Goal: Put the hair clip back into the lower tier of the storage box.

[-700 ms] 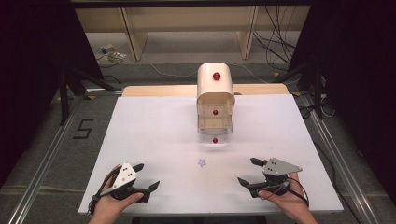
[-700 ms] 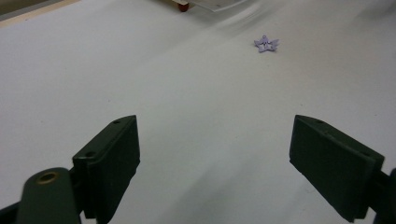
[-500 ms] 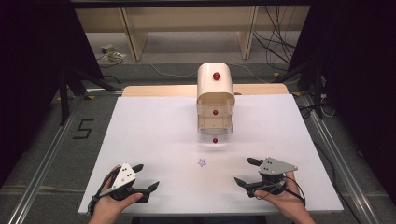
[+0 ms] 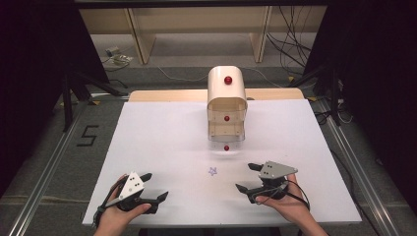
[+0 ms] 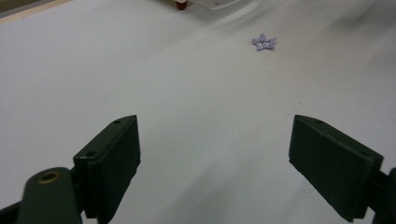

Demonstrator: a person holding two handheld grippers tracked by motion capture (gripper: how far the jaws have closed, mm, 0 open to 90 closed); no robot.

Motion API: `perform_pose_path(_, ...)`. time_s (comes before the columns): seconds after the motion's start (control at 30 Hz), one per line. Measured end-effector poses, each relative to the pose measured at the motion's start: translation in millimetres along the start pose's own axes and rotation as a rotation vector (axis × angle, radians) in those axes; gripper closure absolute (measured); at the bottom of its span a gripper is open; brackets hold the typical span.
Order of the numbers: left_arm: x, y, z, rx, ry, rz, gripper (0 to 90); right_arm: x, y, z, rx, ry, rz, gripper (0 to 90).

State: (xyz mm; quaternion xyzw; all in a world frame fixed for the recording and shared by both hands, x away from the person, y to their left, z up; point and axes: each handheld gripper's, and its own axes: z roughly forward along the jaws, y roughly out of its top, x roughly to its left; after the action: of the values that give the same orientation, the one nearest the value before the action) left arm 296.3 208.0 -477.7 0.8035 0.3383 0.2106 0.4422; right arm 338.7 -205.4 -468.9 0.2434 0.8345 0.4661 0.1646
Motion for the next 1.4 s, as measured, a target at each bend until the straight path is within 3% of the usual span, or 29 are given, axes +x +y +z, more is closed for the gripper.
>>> perform_pose_path(1.03,0.6,0.0,-1.1,-0.007,0.005,0.002,17.2,15.2,31.3,77.5,0.117,0.043,-0.033,26.4)
perform_pose_path(1.4,0.9,-0.2,-1.4,-0.005,0.003,0.002,17.2,18.9,33.9,98.8,0.173,0.034,-0.005,32.0)
